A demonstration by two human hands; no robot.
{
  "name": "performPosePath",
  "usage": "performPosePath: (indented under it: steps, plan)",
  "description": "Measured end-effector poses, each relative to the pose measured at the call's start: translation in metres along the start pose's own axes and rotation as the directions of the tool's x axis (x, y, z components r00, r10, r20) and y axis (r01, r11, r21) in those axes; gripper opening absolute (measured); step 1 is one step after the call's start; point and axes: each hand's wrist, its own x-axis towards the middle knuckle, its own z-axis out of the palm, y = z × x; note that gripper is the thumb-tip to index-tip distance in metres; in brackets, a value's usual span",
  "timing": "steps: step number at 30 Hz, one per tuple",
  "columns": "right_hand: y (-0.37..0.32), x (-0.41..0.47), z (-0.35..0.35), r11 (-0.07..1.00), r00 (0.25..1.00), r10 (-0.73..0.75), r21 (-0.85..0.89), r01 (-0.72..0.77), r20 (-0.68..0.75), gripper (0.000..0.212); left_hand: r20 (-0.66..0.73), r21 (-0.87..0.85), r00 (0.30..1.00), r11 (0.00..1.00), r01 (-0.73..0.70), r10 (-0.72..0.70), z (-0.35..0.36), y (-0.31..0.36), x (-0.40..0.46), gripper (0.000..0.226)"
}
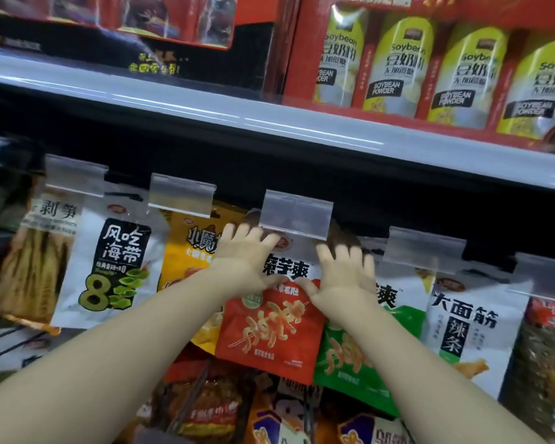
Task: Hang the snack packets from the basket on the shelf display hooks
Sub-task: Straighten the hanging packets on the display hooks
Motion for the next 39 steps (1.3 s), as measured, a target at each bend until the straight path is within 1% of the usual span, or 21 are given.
performPosePath:
  steps: [2, 6, 8, 10, 12, 14, 16, 17, 19, 21, 22, 24, 27, 30, 33, 36, 37, 39]
  plan:
    - [-0.002, 0.002, 0.000, 1.000, 0.999, 0.010, 0.011, -0.010, 0.046, 0.078, 0.023, 0.020, 1.000, 1.000, 0.008, -0.009, -0.001, -0.001, 0.001, 0.079]
    - [-0.005, 0.000, -0.002, 1.000, 0.999, 0.018, -0.010, -0.017, 0.051, 0.071, 0.045, 0.021, 0.999, 1.000, -0.003, 0.002, 0.000, -0.005, 0.001, 0.078]
    - [-0.005, -0.002, -0.002, 1.000, 0.999, 0.024, 0.012, -0.025, 0.040, 0.072, 0.035, 0.008, 0.999, 1.000, -0.006, 0.005, 0.001, -0.006, -0.001, 0.076]
    - [-0.002, -0.009, -0.001, 1.000, 1.000, 0.004, 0.013, -0.004, -0.003, 0.074, -0.016, -0.028, 1.000, 0.999, -0.021, 0.021, 0.006, -0.009, -0.009, 0.073]
    - [0.008, -0.023, 0.004, 0.999, 0.999, -0.017, 0.028, 0.019, -0.049, 0.073, -0.127, -0.037, 0.989, 0.996, -0.086, 0.081, 0.016, -0.009, -0.021, 0.068]
    - [0.022, -0.038, 0.010, 0.999, 0.998, -0.001, 0.033, 0.003, -0.058, 0.071, -0.252, -0.045, 0.946, 0.974, -0.223, 0.205, 0.029, -0.004, -0.031, 0.058]
    - [0.041, -0.050, 0.015, 0.998, 0.994, 0.054, -0.039, -0.058, -0.093, 0.072, -0.268, -0.052, 0.890, 0.917, -0.396, 0.369, 0.032, 0.009, -0.033, 0.050]
    - [0.052, -0.054, 0.017, 0.993, 0.990, 0.086, -0.075, -0.094, -0.109, 0.073, -0.259, -0.058, 0.865, 0.887, -0.458, 0.430, 0.032, 0.018, -0.032, 0.048]
    - [0.073, -0.059, 0.021, 0.982, 0.982, 0.135, -0.113, -0.150, -0.129, 0.073, -0.213, -0.089, 0.855, 0.862, -0.499, 0.473, 0.026, 0.039, -0.028, 0.054]
    - [0.092, -0.062, 0.023, 0.978, 0.974, 0.148, -0.120, -0.170, -0.172, 0.070, -0.169, -0.159, 0.875, 0.863, -0.479, 0.454, 0.016, 0.061, -0.022, 0.063]
    - [0.102, -0.061, 0.025, 0.977, 0.968, 0.158, -0.110, -0.182, -0.196, 0.070, -0.168, -0.187, 0.884, 0.866, -0.464, 0.437, 0.014, 0.071, -0.017, 0.066]
    - [0.116, -0.058, 0.026, 0.974, 0.966, 0.178, -0.106, -0.200, -0.187, 0.073, -0.161, -0.177, 0.904, 0.890, -0.421, 0.395, 0.010, 0.088, -0.005, 0.070]
    - [0.124, -0.050, 0.027, 0.968, 0.981, 0.128, -0.196, -0.155, -0.142, 0.069, -0.117, -0.118, 0.919, 0.914, -0.388, 0.376, 0.007, 0.111, 0.008, 0.074]
    - [0.126, -0.043, 0.021, 0.966, 0.993, 0.107, -0.229, -0.117, -0.055, 0.064, -0.084, -0.082, 0.932, 0.930, -0.358, 0.352, 0.006, 0.123, 0.019, 0.072]
    - [0.127, -0.039, 0.020, 0.968, 0.996, 0.090, -0.233, -0.093, -0.024, 0.063, -0.017, -0.053, 0.955, 0.954, -0.296, 0.296, 0.006, 0.131, 0.022, 0.065]
    - [0.128, -0.038, 0.022, 0.975, 0.996, 0.086, -0.205, -0.083, 0.008, 0.063, 0.006, -0.055, 0.968, 0.967, -0.249, 0.250, 0.007, 0.137, 0.021, 0.063]
    - [0.129, -0.040, 0.024, 0.977, 0.998, 0.068, -0.199, -0.070, -0.018, 0.061, 0.008, -0.062, 0.971, 0.970, -0.236, 0.237, 0.008, 0.138, 0.020, 0.063]
    - [0.136, -0.048, 0.030, 0.985, 0.984, 0.035, -0.158, -0.063, -0.177, 0.058, -0.001, -0.081, 0.975, 0.972, -0.220, 0.221, 0.010, 0.139, 0.014, 0.061]
